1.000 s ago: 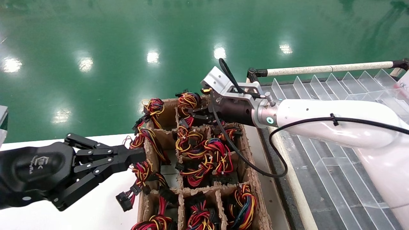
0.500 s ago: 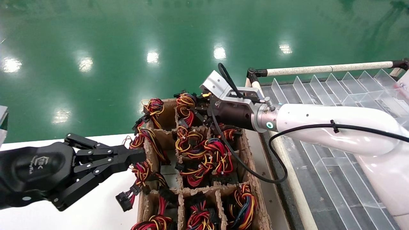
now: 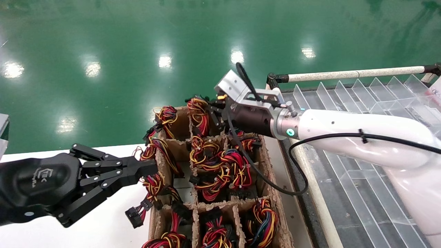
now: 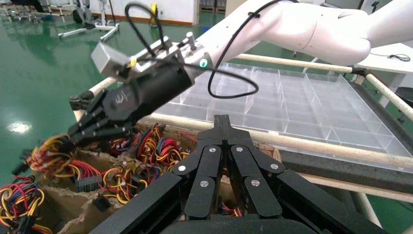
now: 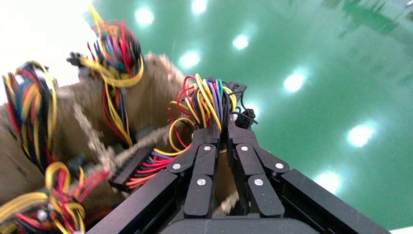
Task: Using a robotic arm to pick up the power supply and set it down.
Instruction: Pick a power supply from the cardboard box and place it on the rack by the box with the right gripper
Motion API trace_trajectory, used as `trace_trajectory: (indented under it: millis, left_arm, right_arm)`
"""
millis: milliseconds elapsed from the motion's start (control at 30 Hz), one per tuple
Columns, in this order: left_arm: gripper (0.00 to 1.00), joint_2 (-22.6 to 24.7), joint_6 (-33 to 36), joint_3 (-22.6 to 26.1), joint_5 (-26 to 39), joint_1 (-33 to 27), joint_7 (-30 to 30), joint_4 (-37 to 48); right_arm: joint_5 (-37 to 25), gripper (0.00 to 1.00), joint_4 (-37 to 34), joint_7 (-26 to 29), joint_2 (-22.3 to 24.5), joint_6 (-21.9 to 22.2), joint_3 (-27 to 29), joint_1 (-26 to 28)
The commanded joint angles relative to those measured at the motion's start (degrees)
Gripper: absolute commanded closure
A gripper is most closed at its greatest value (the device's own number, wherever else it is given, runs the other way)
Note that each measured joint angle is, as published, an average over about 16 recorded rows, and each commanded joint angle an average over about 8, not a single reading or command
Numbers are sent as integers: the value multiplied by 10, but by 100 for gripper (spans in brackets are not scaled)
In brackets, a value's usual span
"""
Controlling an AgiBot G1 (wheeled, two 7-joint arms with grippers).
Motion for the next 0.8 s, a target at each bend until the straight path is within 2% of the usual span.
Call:
trace_trajectory:
  millis: [33, 433, 633, 800]
  left_arm:
    - [100, 0, 0, 0, 0, 0, 0, 0]
    - [100, 0, 0, 0, 0, 0, 0, 0]
    - [100, 0, 0, 0, 0, 0, 0, 0]
    - [100, 0, 0, 0, 0, 0, 0, 0]
  right_arm:
    - [4, 100, 9, 0, 3, 4, 4, -2]
    - [87, 100, 103, 18, 73, 8, 72, -1]
    - [127, 100, 151, -14, 116, 15, 119, 14]
    - [129, 100, 146, -45, 130, 18, 138, 50]
